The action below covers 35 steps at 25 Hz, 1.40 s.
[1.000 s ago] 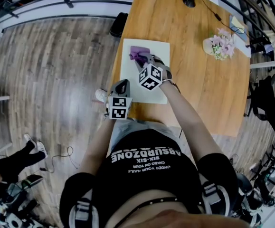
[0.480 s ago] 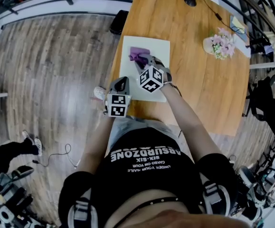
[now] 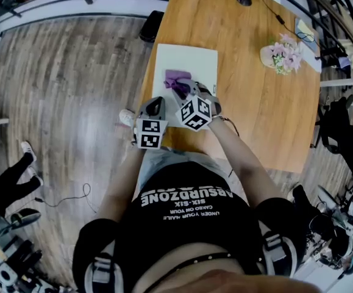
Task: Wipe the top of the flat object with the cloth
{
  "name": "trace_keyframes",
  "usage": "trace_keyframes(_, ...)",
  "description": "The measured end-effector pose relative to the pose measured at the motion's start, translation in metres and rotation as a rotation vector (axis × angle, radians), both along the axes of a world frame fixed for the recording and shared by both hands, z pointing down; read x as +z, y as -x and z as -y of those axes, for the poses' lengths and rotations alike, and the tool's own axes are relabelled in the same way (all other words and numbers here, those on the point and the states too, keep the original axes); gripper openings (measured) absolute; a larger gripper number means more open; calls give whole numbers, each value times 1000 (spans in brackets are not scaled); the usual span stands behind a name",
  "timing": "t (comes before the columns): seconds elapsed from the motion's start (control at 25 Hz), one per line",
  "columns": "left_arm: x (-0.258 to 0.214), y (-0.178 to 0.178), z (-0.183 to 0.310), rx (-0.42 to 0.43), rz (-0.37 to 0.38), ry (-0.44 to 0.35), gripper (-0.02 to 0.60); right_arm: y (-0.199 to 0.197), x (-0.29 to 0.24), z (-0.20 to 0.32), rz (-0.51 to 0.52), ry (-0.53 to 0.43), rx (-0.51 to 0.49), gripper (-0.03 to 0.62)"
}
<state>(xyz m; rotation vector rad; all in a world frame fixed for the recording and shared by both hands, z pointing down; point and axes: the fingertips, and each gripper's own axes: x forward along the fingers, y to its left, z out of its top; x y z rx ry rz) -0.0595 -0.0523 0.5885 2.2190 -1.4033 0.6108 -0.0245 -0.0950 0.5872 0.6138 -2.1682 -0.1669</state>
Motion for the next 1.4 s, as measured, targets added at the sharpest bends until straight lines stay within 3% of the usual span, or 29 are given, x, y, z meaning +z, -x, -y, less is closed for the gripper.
trace_keyframes(0.52, -1, 5, 2, -29, -47, 5, 15, 5, 0, -39, -13, 53, -11, 95)
trace_keyframes(0.88, 1, 10, 3, -96, -151, 88, 15, 6, -5, -80, 10, 145, -46, 95)
trace_keyframes(1.4, 0, 22, 8, -186, -294, 122, 15, 10, -8, -129, -9, 271, -127, 97)
